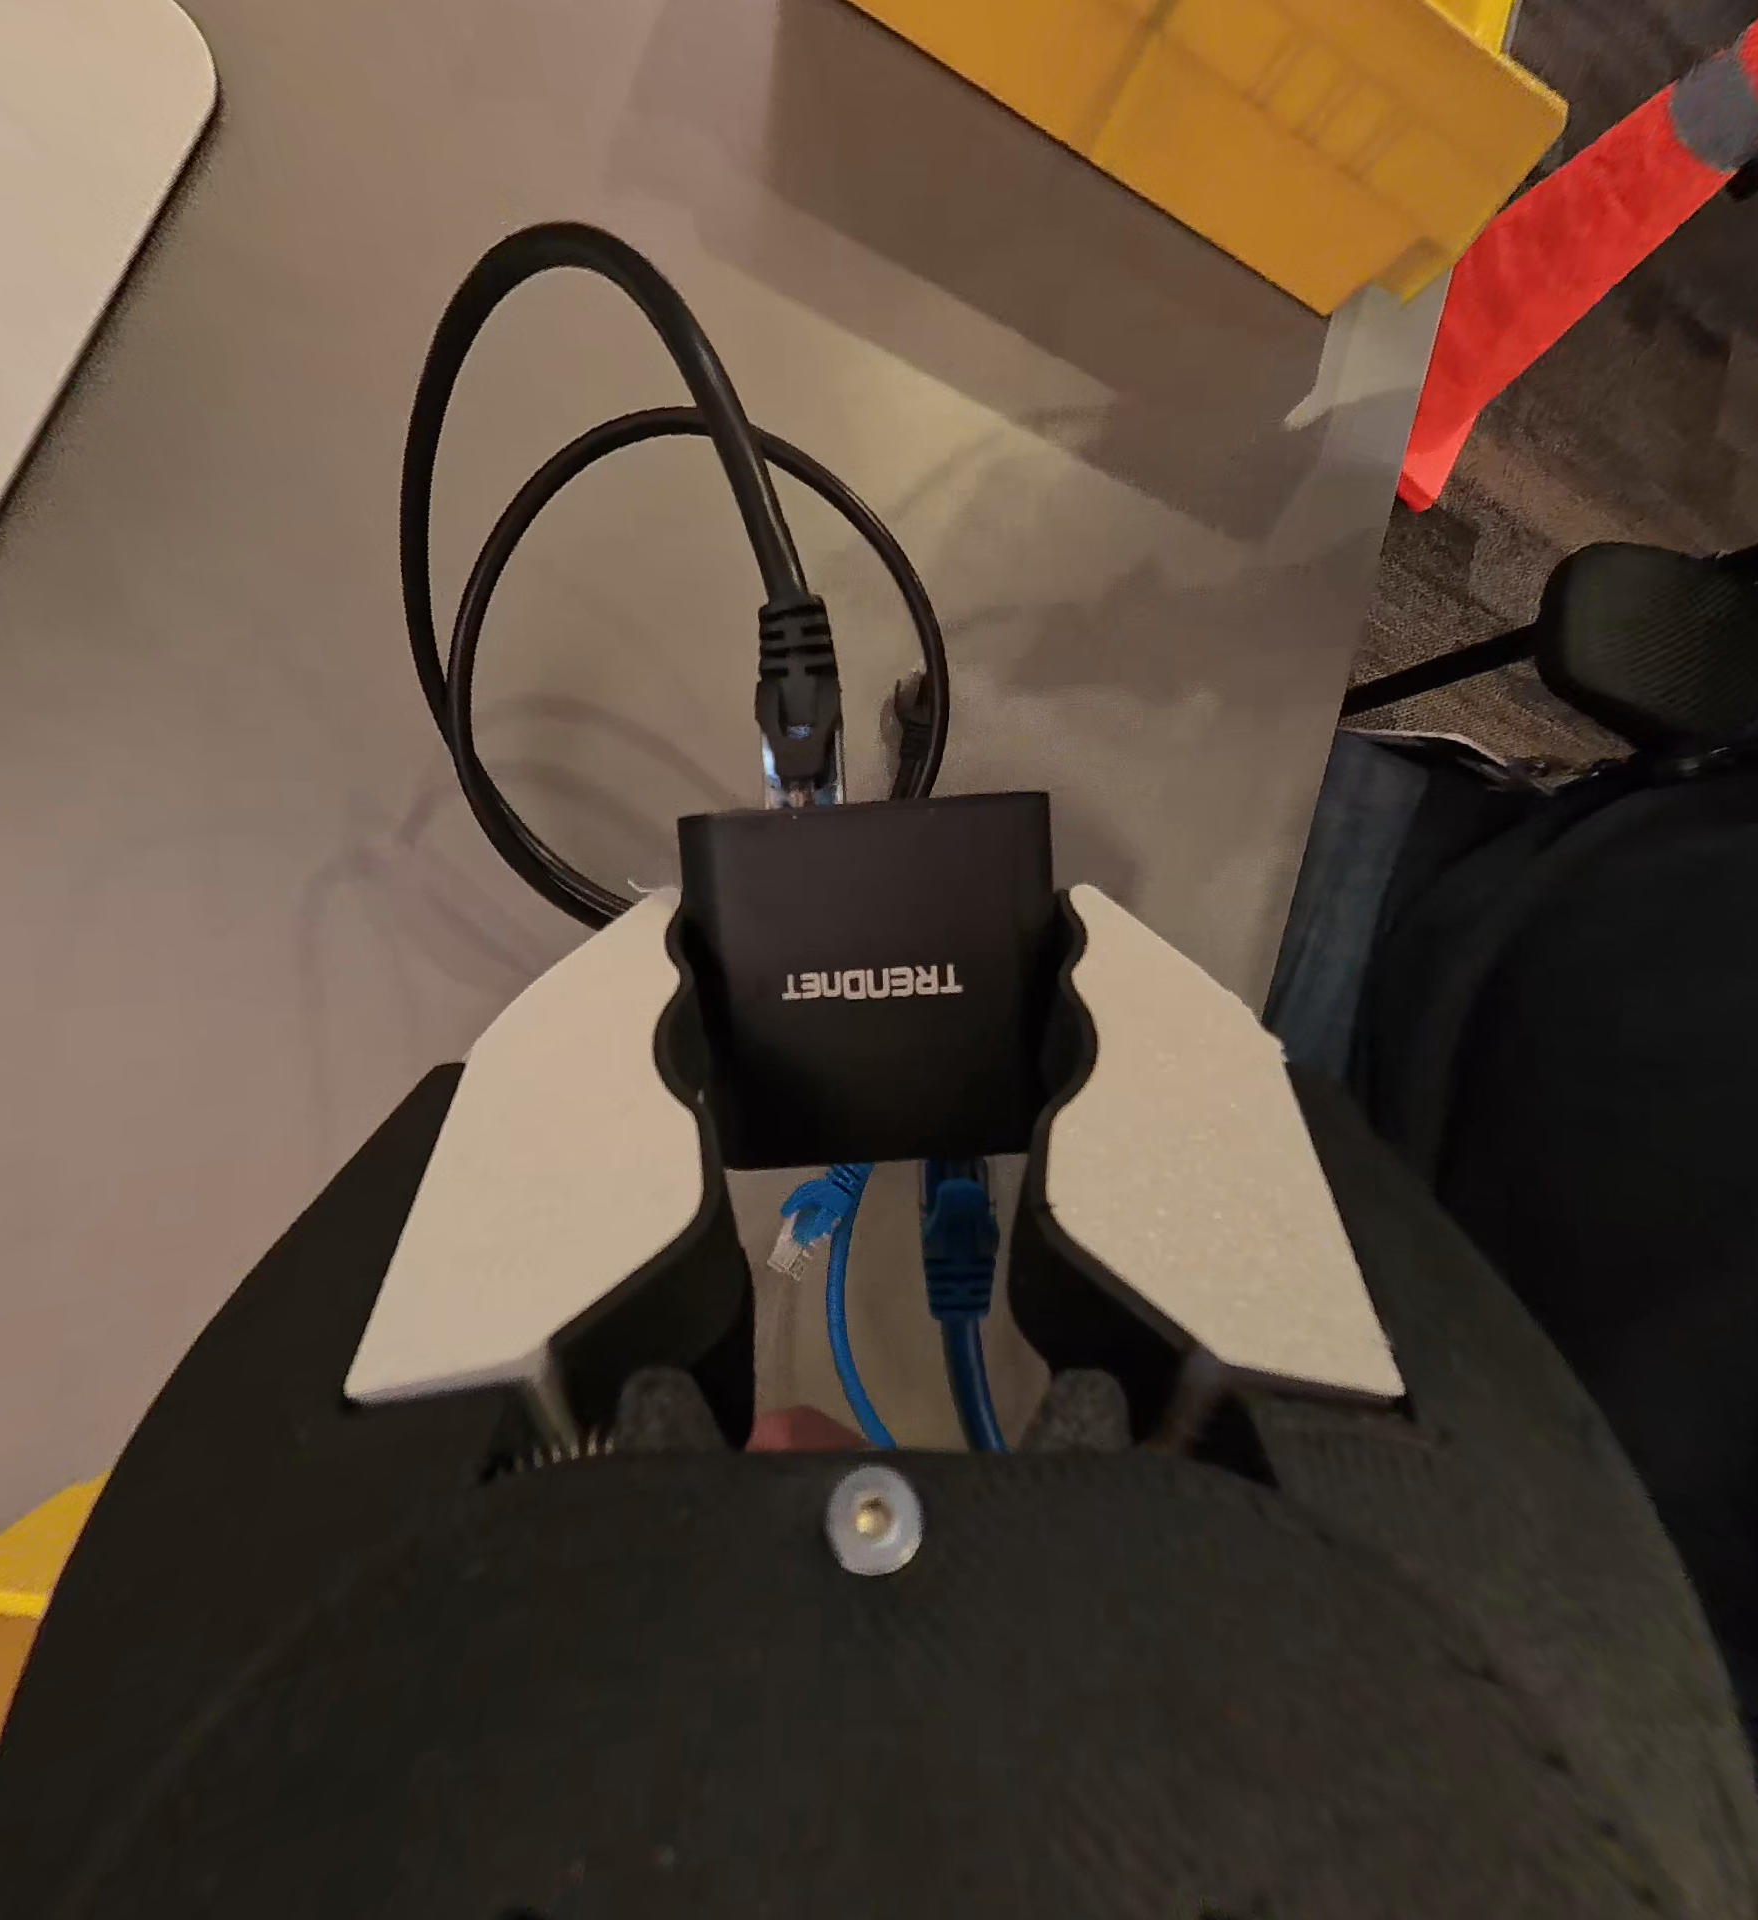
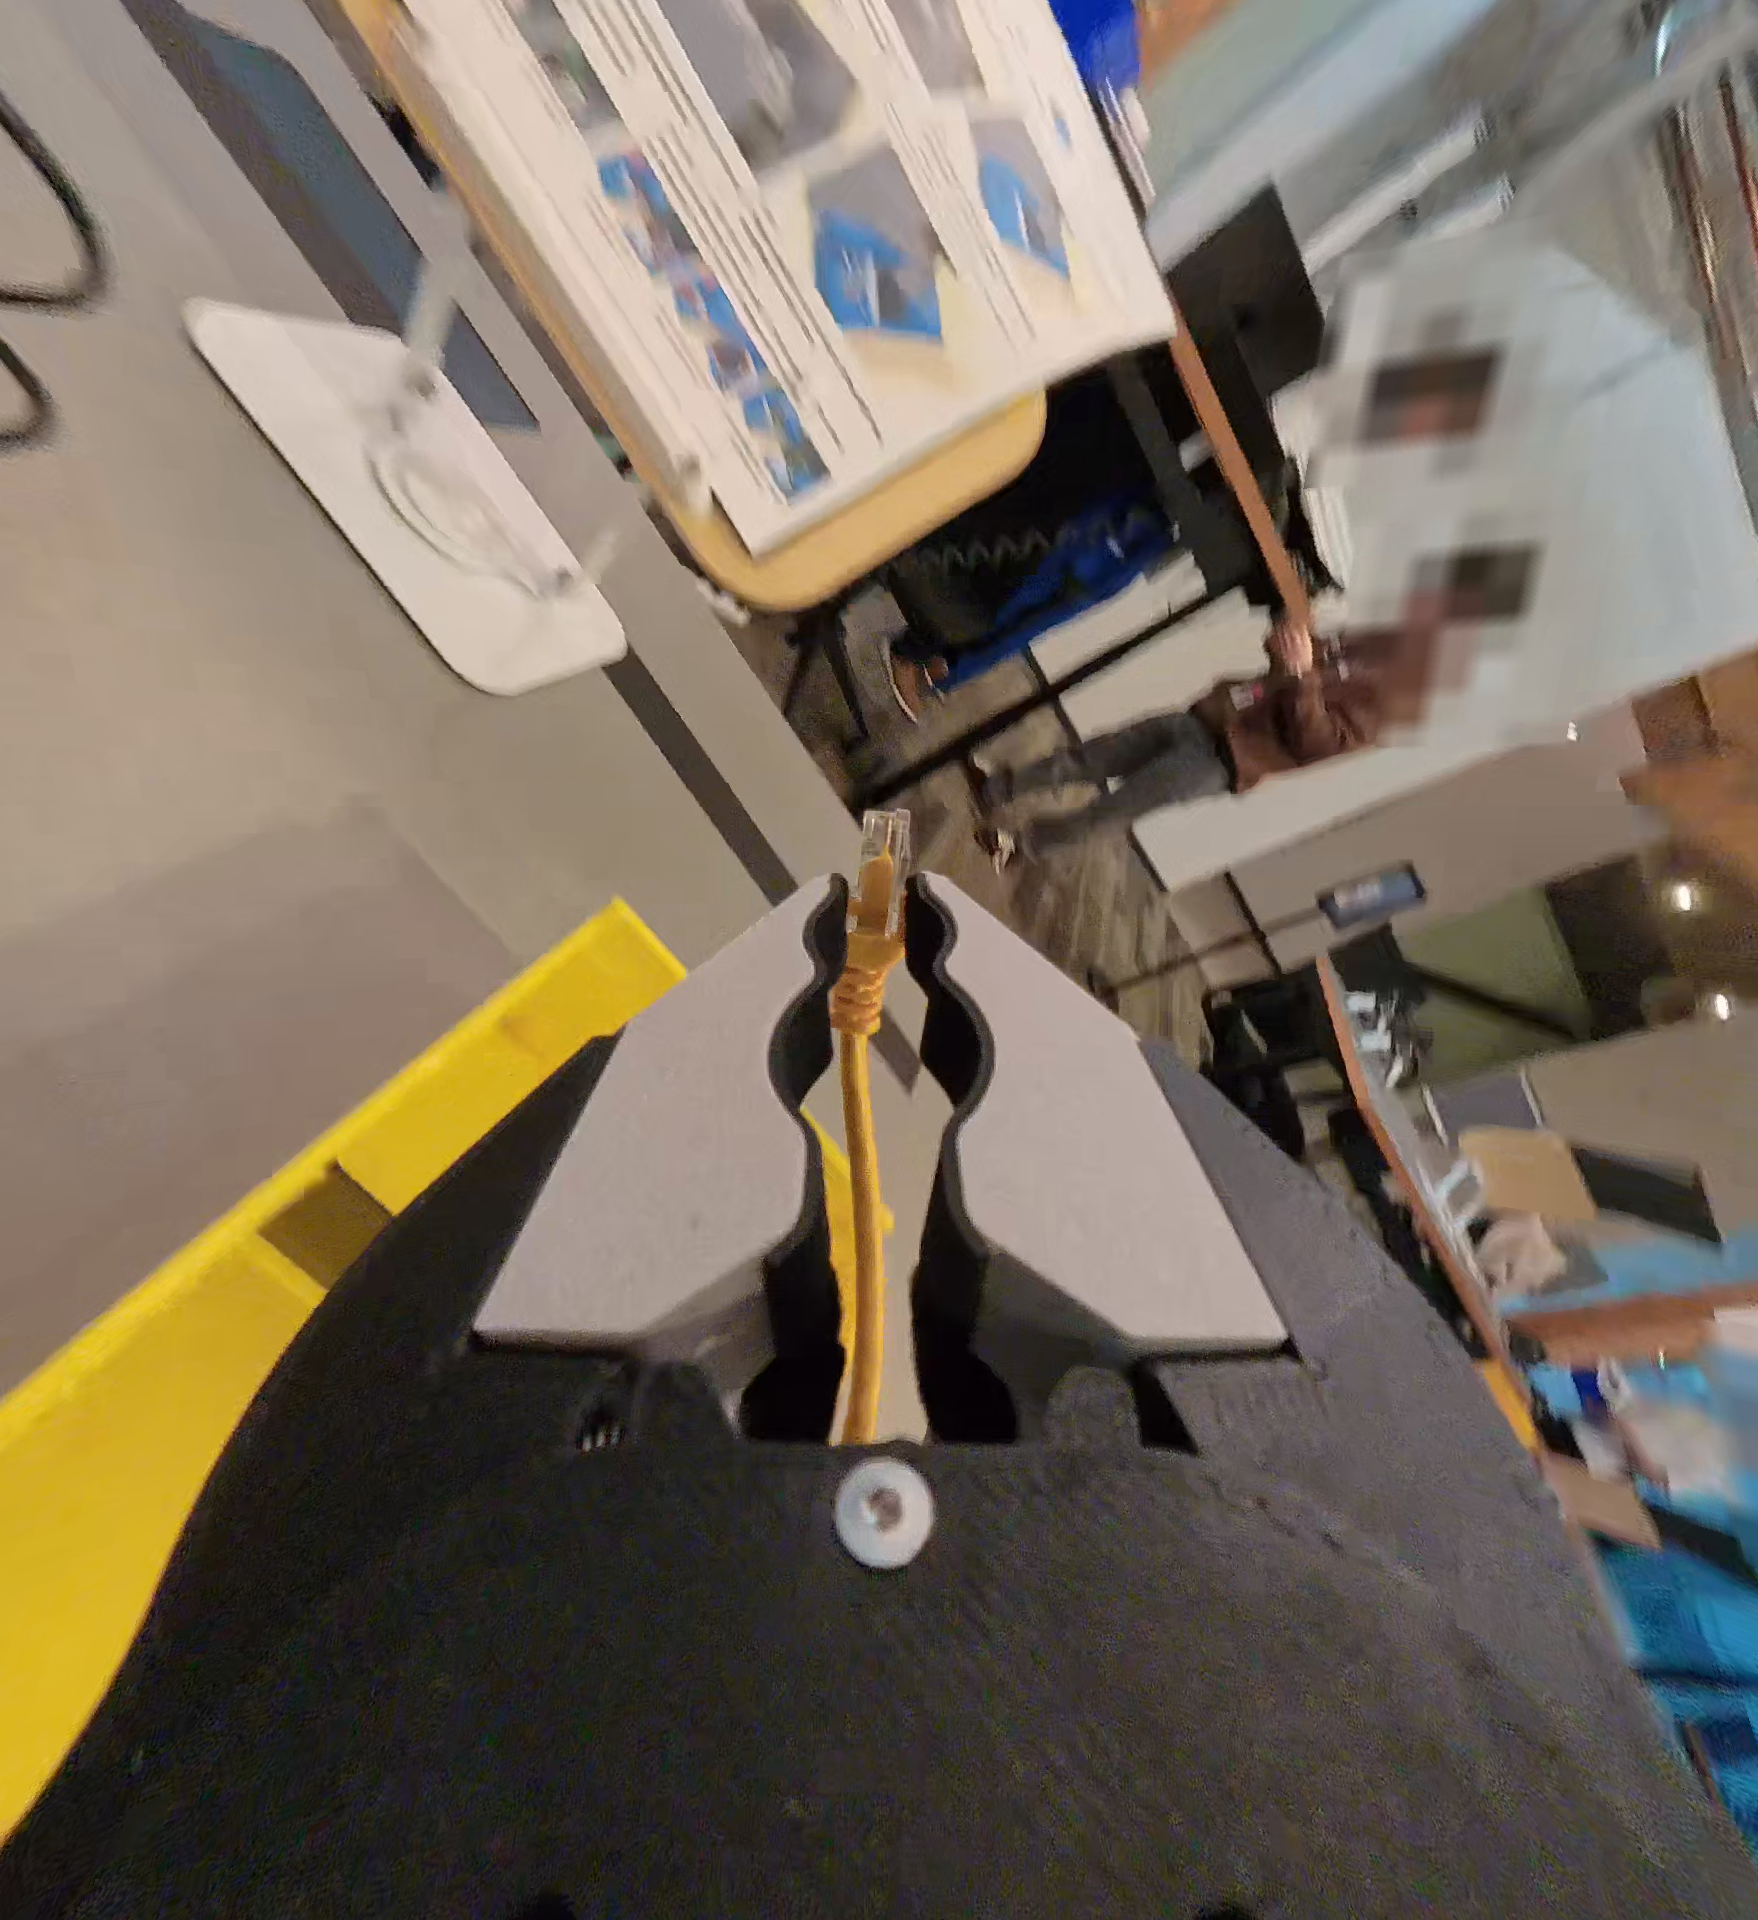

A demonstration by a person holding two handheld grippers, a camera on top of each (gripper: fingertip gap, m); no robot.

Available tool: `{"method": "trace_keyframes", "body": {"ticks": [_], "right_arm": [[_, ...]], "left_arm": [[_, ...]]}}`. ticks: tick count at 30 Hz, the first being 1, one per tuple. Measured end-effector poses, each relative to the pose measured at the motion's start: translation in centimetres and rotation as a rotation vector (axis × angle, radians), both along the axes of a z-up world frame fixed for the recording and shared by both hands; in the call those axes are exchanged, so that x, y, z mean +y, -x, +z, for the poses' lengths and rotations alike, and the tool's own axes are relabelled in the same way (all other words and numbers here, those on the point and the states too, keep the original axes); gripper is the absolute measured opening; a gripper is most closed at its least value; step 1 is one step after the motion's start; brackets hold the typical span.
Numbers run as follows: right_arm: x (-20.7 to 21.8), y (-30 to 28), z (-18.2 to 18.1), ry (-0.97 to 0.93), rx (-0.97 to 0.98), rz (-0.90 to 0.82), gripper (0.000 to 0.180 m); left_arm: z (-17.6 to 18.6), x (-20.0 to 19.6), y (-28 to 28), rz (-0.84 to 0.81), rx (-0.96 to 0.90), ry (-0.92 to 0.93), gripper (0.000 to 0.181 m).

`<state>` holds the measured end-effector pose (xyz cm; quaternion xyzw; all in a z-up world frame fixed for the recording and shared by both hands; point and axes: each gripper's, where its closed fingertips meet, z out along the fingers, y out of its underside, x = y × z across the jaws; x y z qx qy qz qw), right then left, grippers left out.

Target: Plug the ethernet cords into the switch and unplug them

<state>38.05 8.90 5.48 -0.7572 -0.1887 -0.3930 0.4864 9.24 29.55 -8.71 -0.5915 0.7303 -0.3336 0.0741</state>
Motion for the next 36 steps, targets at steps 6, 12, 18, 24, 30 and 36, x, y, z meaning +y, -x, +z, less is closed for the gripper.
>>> {"method": "trace_keyframes", "body": {"ticks": [6, 12, 18, 24, 30, 36], "right_arm": [[-3.9, -6.4, -6.3, -0.082, 0.068, -0.203, 0.010], [-5.9, -8.3, -14.1, -0.017, 0.226, -0.282, 0.020], [-6.4, -8.2, -13.1, -0.015, 0.251, -0.258, 0.013], [-3.3, -0.2, -6.7, 0.010, 0.145, -0.067, 0.027], [3.9, 11.9, -5.0, 0.065, -0.070, 0.219, 0.030], [9.1, 19.0, -7.2, 0.169, -0.162, 0.406, 0.032]], "left_arm": [[-0.8, -1.1, -0.3, -0.030, 0.022, -0.021, 0.063], [-0.9, -1.4, -0.4, -0.034, 0.025, -0.026, 0.063], [-1.0, -1.6, -0.8, -0.040, 0.020, -0.026, 0.063], [-0.4, -2.7, -1.2, -0.070, 0.002, -0.024, 0.063], [0.6, -4.6, -2.3, -0.116, -0.021, -0.010, 0.063], [1.6, -6.4, -2.7, -0.153, -0.038, 0.000, 0.063]]}}
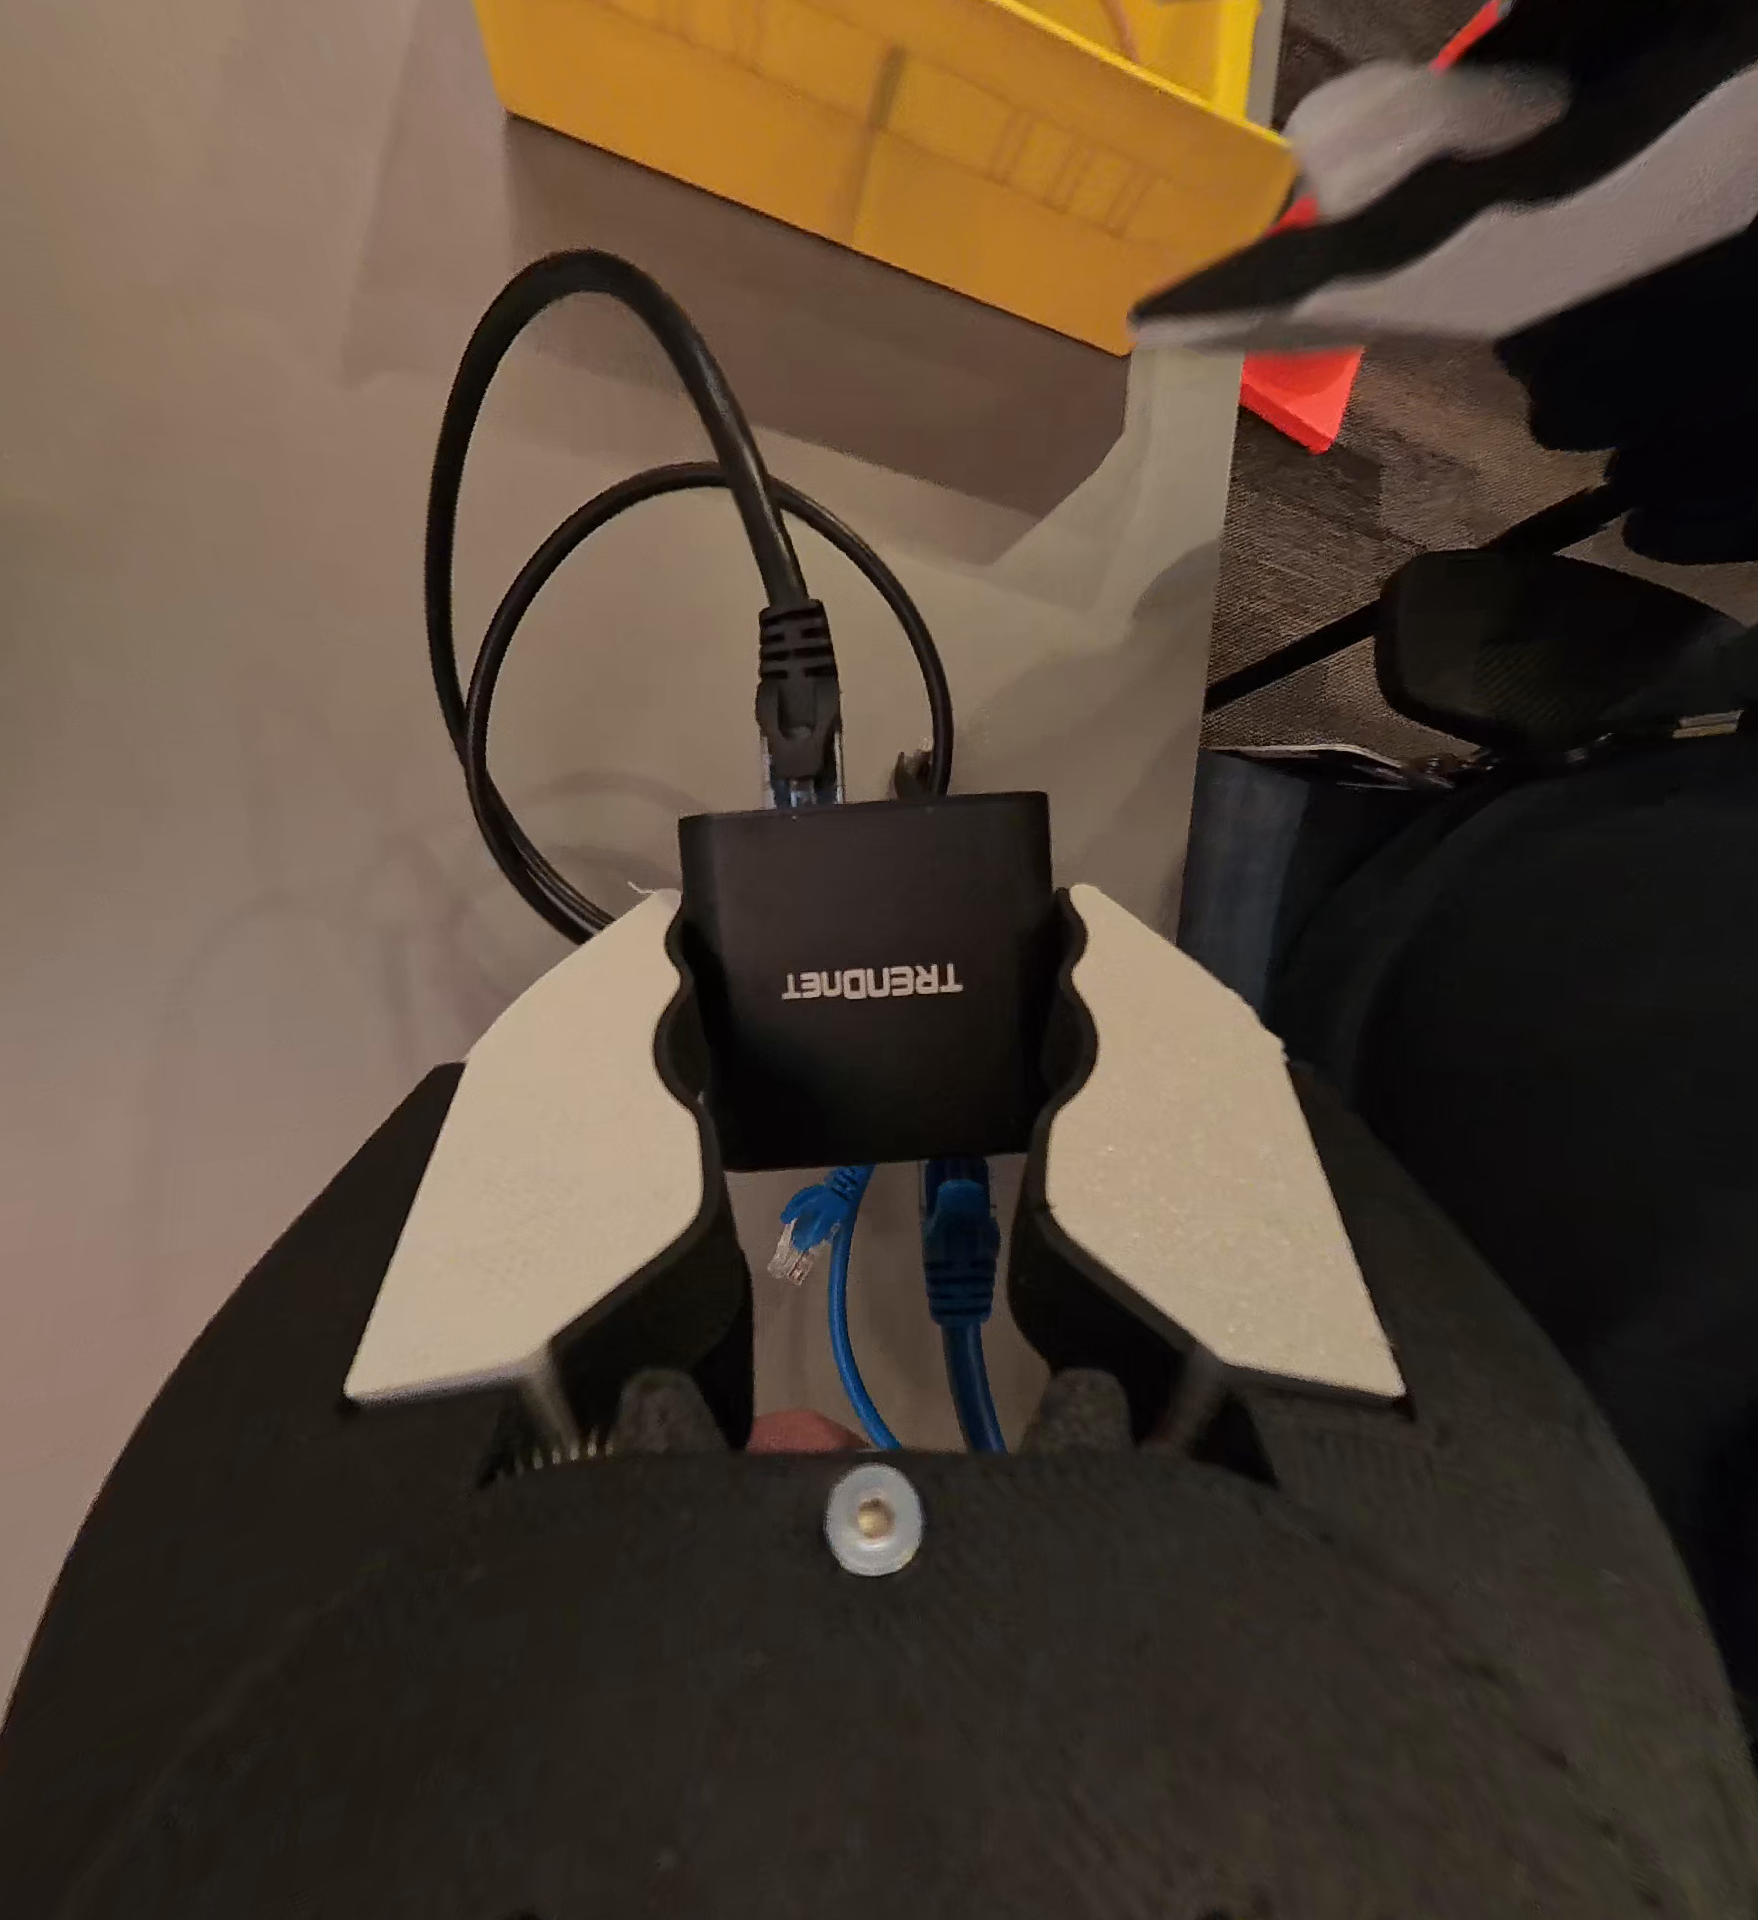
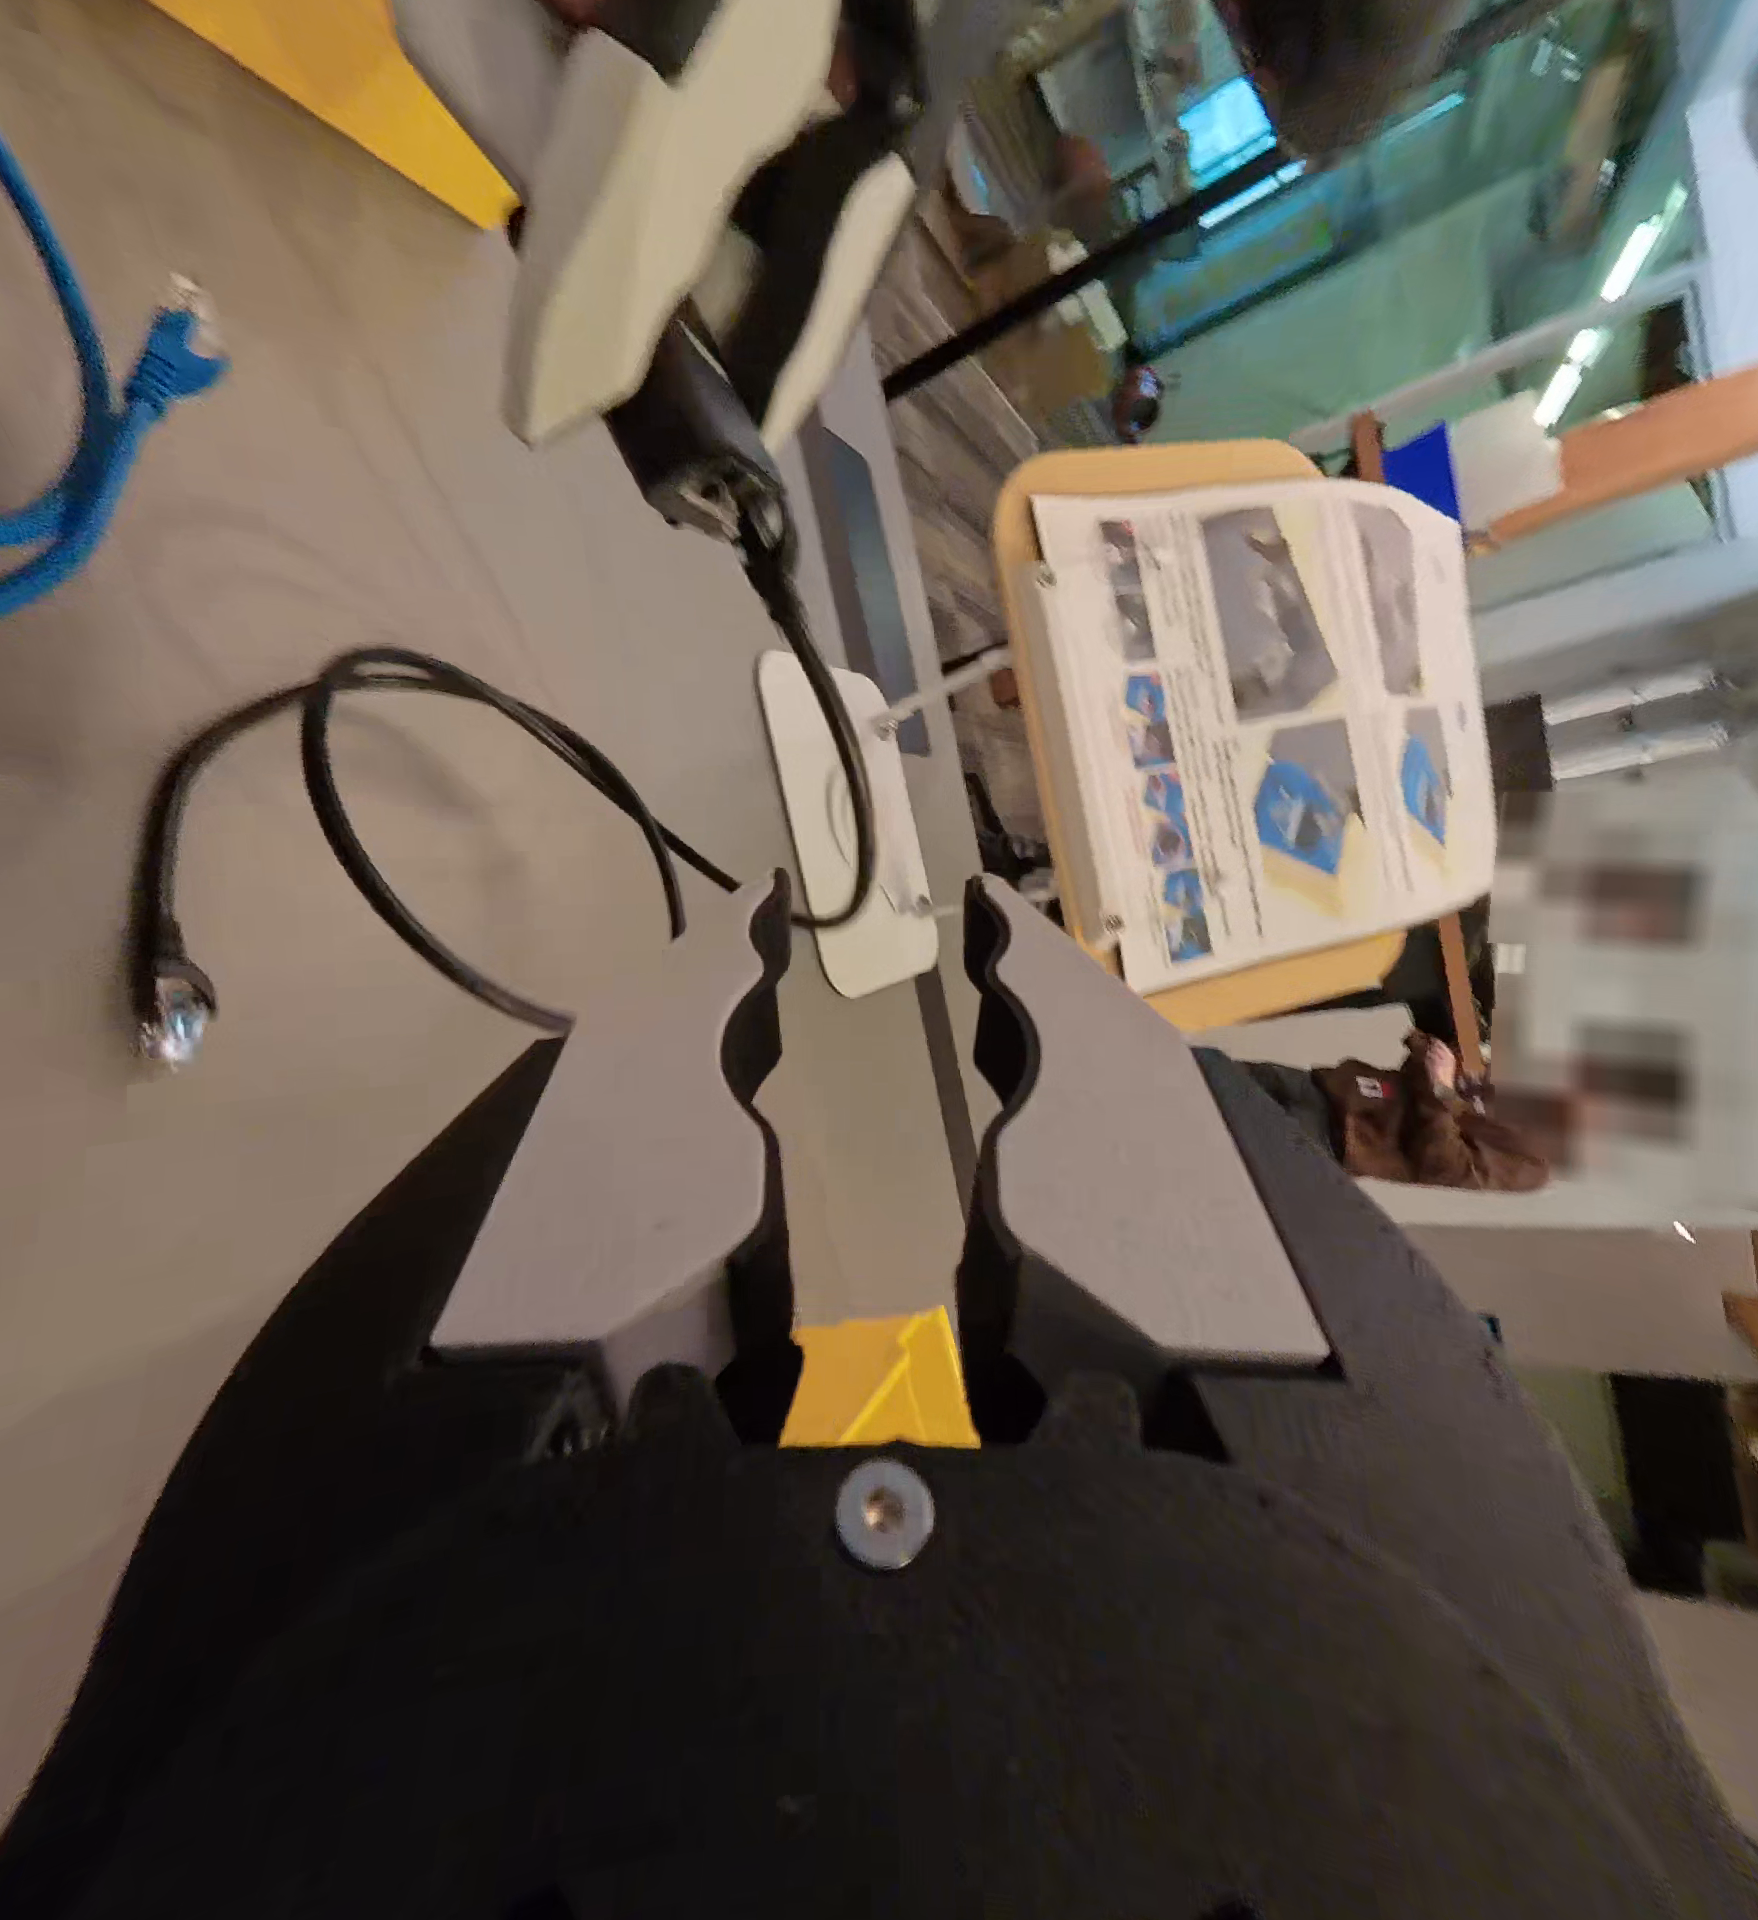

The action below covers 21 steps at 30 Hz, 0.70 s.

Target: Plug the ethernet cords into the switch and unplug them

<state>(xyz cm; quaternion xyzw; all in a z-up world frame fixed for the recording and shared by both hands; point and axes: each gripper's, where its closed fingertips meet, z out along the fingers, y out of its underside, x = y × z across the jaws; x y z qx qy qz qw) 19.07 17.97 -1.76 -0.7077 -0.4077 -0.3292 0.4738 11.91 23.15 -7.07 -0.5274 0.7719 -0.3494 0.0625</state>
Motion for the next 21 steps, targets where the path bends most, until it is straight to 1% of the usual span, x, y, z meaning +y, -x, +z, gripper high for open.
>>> {"method": "trace_keyframes", "body": {"ticks": [3, 7, 8, 14, 15, 18, 19, 20, 21], "right_arm": [[1.3, 2.0, 0.0, 0.004, 0.031, 0.060, 0.031], [2.5, 3.5, 0.7, -0.054, 0.003, 0.126, 0.002], [2.7, 4.0, 0.8, -0.064, -0.003, 0.149, 0.000], [3.8, 5.6, 0.8, -0.087, -0.018, 0.214, 0.000], [4.0, 5.8, 0.9, -0.096, -0.018, 0.221, 0.004], [4.3, 6.6, 0.7, -0.085, -0.006, 0.260, 0.028], [4.5, 6.6, 0.8, -0.088, 0.006, 0.258, 0.031], [4.7, 6.4, 0.8, -0.083, 0.031, 0.251, 0.030], [4.8, 6.2, 0.8, -0.073, 0.061, 0.247, 0.021]], "left_arm": [[0.2, -0.4, 0.4, -0.004, -0.002, 0.012, 0.063], [0.2, -0.4, 1.0, 0.004, 0.000, 0.028, 0.062], [0.3, -0.3, 1.0, 0.008, -0.001, 0.031, 0.063], [0.6, -0.5, 1.6, 0.003, 0.005, 0.031, 0.063], [0.6, -0.5, 1.7, 0.001, 0.007, 0.031, 0.063], [0.6, -0.7, 1.7, -0.008, 0.018, 0.029, 0.062], [0.6, -0.8, 1.7, -0.009, 0.022, 0.026, 0.063], [0.6, -0.8, 1.7, -0.011, 0.024, 0.025, 0.063], [0.6, -0.8, 1.7, -0.012, 0.023, 0.025, 0.062]]}}
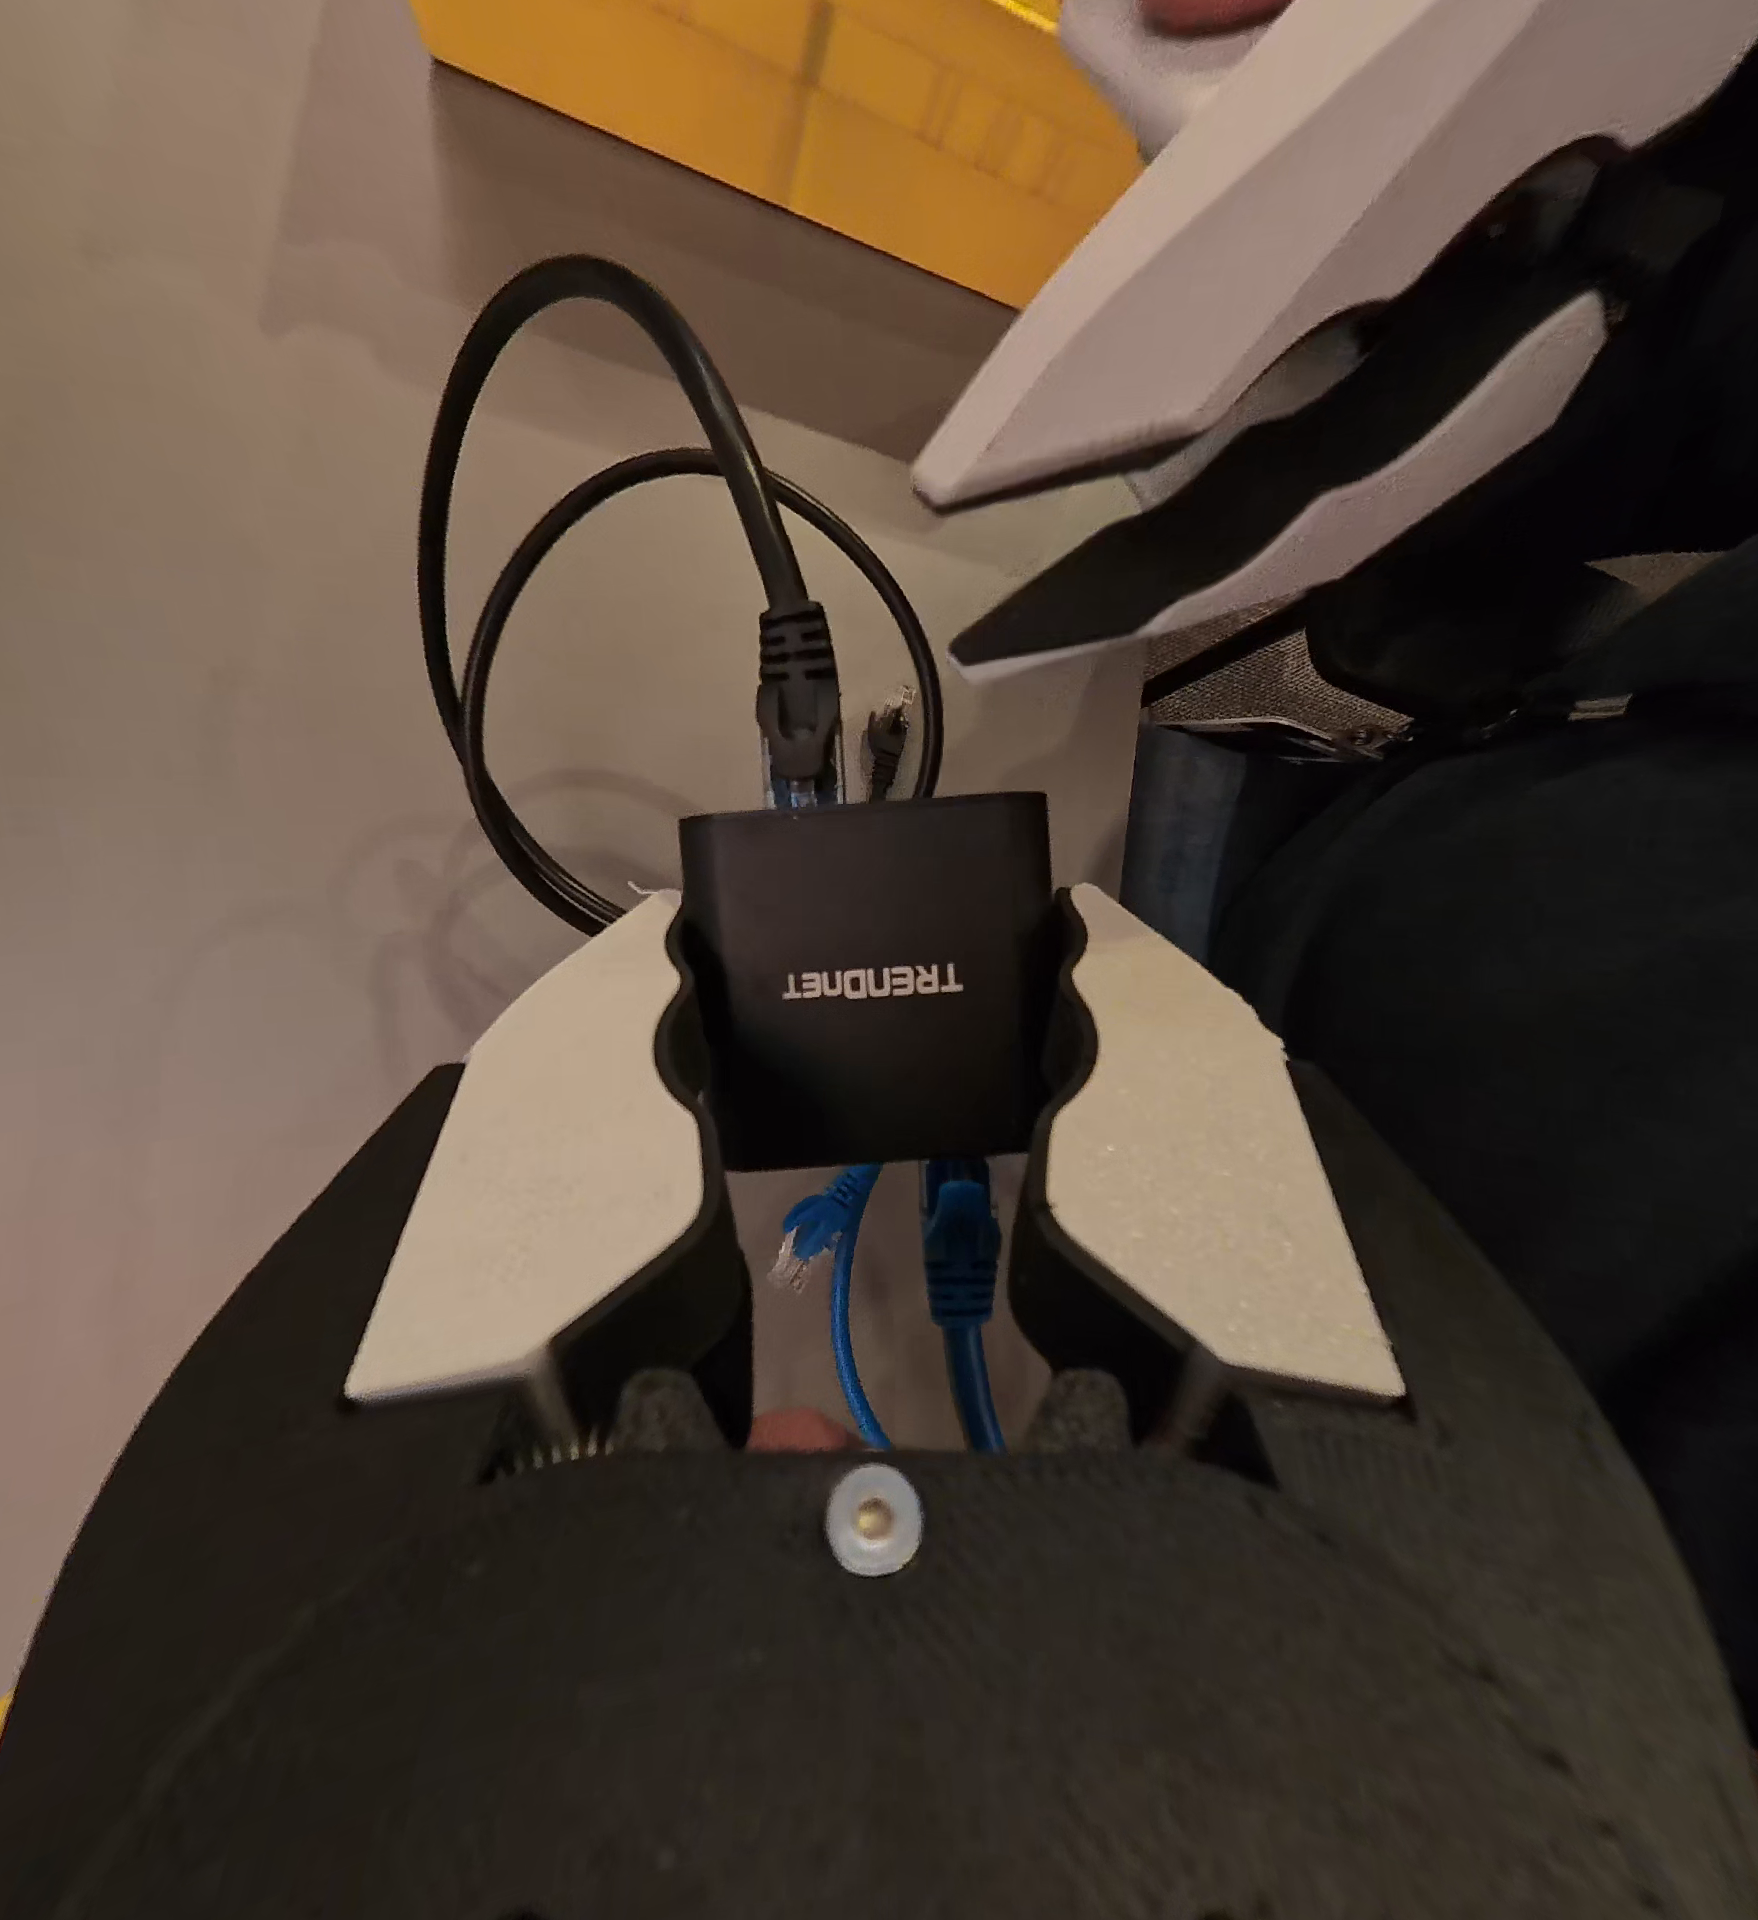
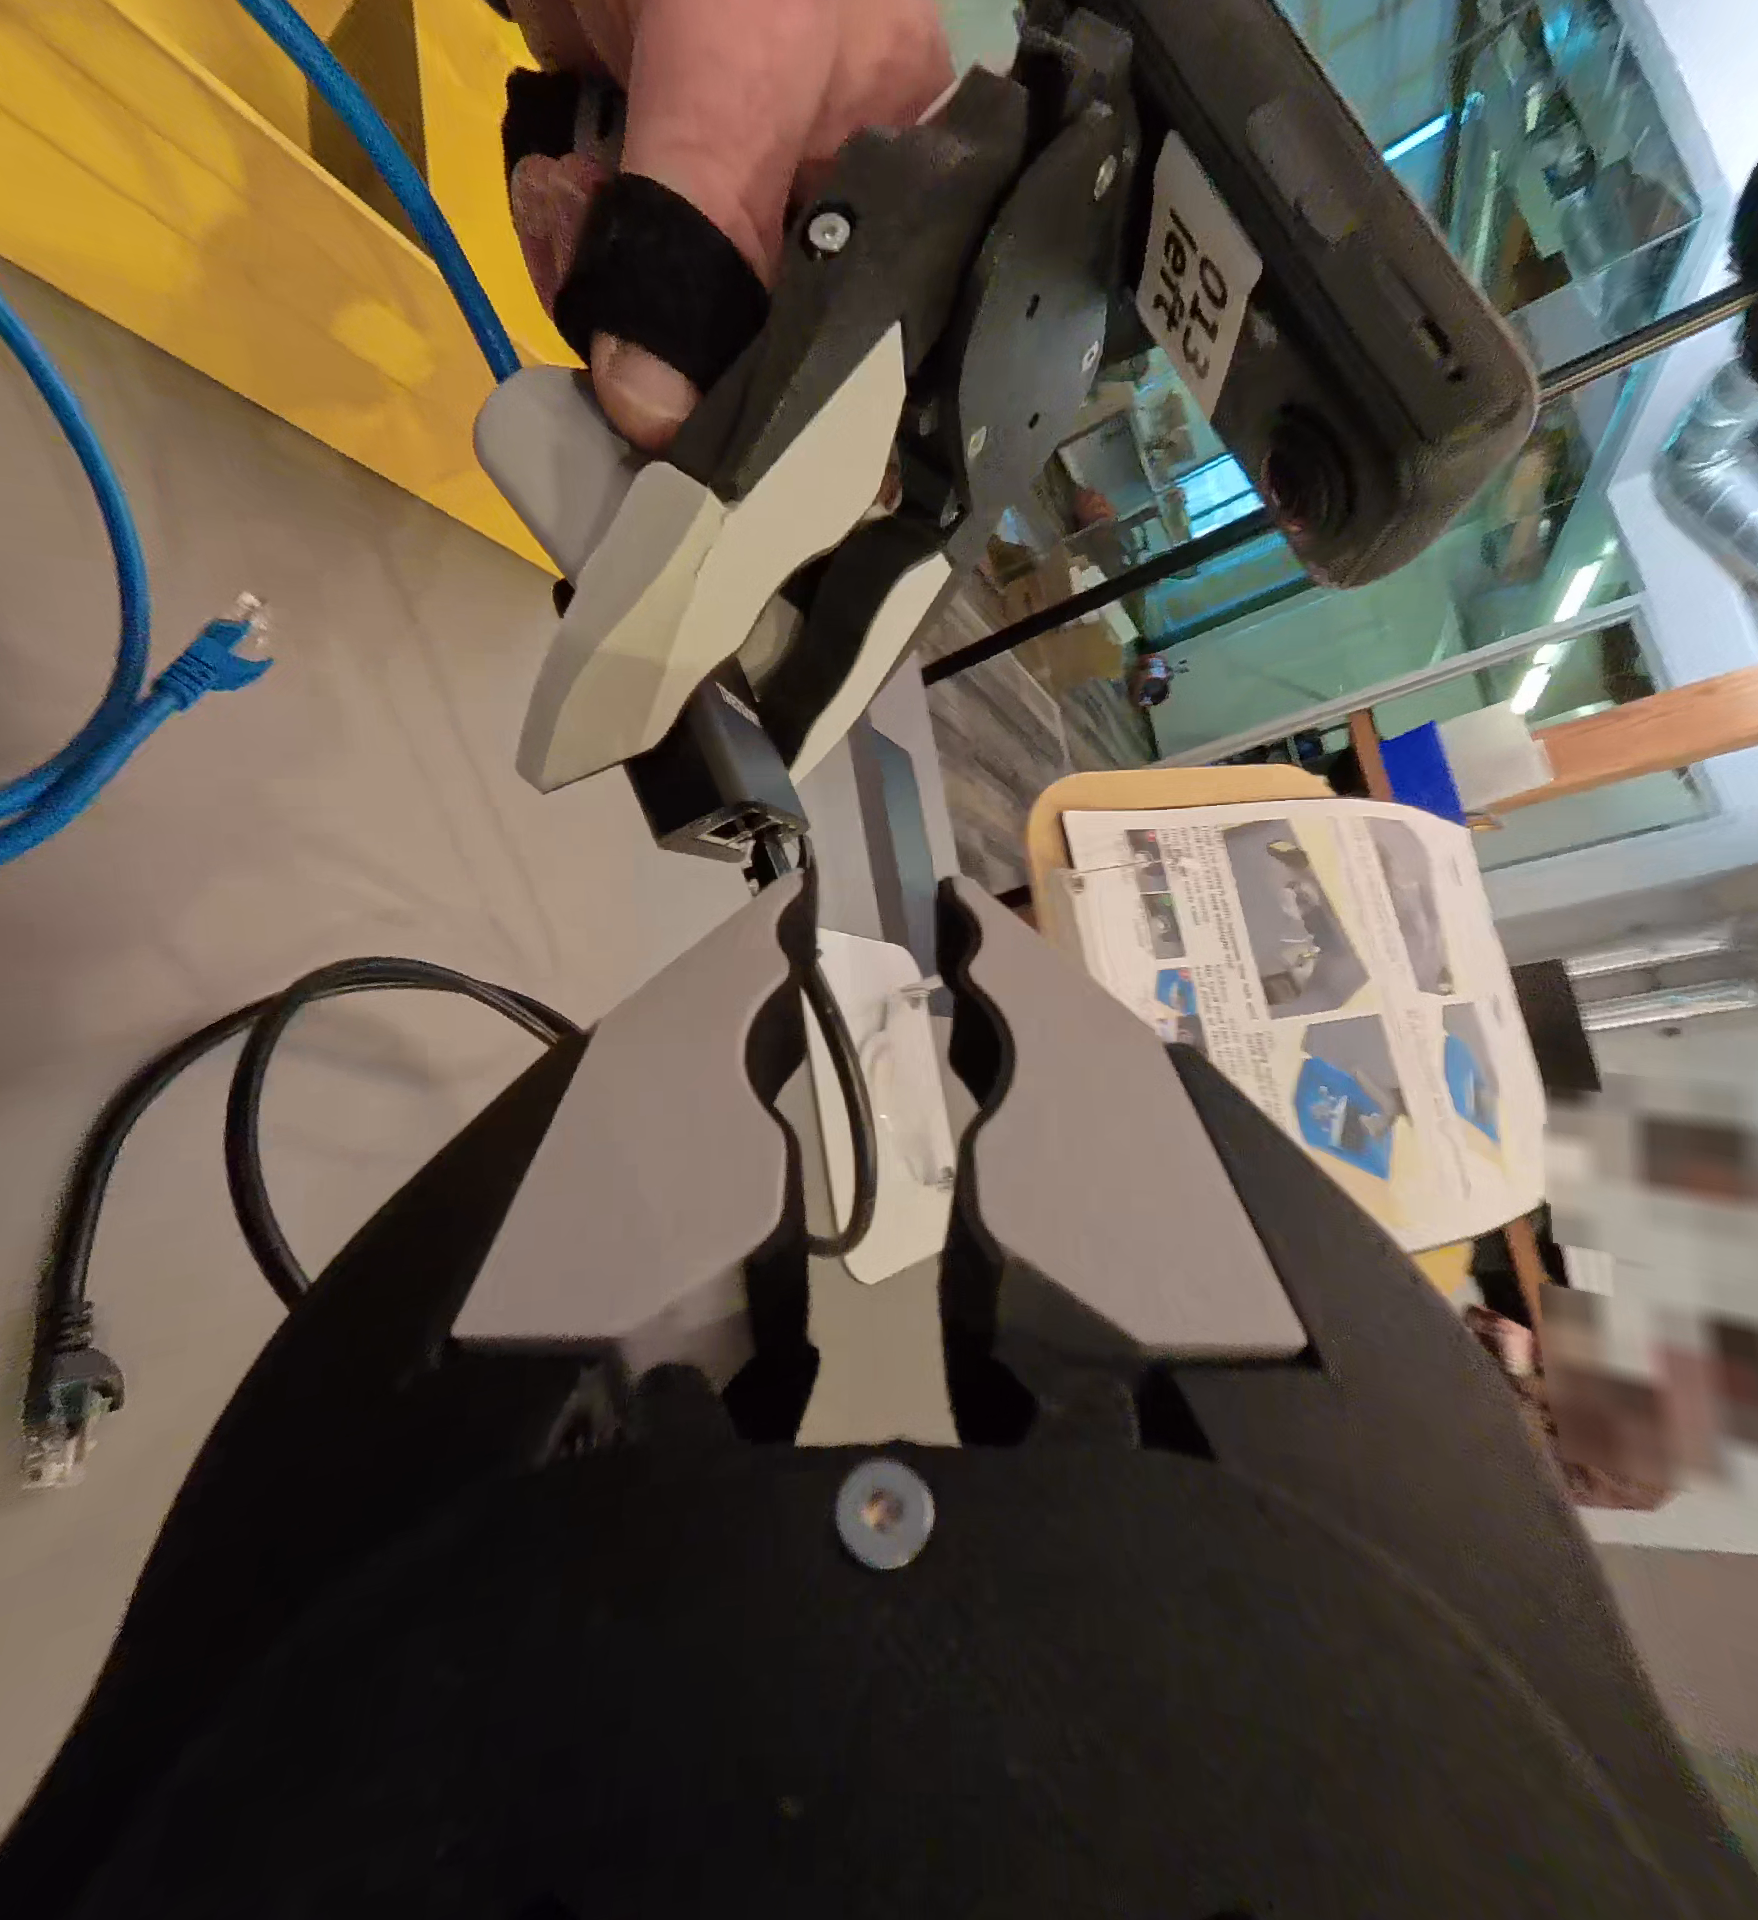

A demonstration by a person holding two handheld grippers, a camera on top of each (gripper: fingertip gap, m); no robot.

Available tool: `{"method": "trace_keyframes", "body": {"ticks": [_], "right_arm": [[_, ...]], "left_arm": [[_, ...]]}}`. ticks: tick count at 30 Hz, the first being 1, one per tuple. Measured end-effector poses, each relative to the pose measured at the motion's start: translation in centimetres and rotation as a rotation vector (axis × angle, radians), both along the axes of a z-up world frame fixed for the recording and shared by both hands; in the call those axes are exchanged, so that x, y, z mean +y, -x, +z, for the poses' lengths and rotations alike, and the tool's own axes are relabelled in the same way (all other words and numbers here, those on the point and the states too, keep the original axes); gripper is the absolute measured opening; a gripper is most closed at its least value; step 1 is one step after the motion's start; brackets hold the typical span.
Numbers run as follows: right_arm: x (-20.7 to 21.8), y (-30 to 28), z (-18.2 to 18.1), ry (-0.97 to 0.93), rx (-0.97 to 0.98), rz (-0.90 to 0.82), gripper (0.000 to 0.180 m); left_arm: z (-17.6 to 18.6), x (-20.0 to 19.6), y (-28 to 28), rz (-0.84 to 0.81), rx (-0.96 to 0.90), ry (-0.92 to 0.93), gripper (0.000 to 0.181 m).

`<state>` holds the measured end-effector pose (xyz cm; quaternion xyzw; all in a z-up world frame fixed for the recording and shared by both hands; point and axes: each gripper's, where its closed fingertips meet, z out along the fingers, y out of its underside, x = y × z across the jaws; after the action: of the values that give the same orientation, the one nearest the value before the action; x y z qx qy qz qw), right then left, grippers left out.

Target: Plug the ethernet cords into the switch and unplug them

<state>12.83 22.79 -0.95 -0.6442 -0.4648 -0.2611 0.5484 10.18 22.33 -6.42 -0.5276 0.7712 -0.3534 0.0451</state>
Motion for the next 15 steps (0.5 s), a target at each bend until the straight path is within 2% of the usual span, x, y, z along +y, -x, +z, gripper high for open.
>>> {"method": "trace_keyframes", "body": {"ticks": [2, 5, 8, 11, 15], "right_arm": [[0.0, 0.2, 0.2, 0.006, 0.077, 0.036, 0.020], [0.0, 0.3, 0.6, 0.064, 0.296, 0.097, 0.038], [0.0, -0.4, 0.8, 0.092, 0.425, 0.120, 0.035], [0.1, -0.8, 0.0, 0.080, 0.289, 0.093, 0.030], [0.6, -0.2, -1.5, 0.035, -0.092, 0.040, 0.031]], "left_arm": [[0.1, 0.0, 0.0, -0.001, -0.003, 0.001, 0.063], [0.1, 0.0, 0.0, 0.001, -0.003, 0.009, 0.063], [0.1, 0.0, 0.1, 0.002, 0.001, 0.008, 0.063], [0.1, -0.1, 0.2, -0.002, 0.005, 0.009, 0.063], [0.1, -0.2, 0.3, -0.010, 0.021, 0.003, 0.063]]}}
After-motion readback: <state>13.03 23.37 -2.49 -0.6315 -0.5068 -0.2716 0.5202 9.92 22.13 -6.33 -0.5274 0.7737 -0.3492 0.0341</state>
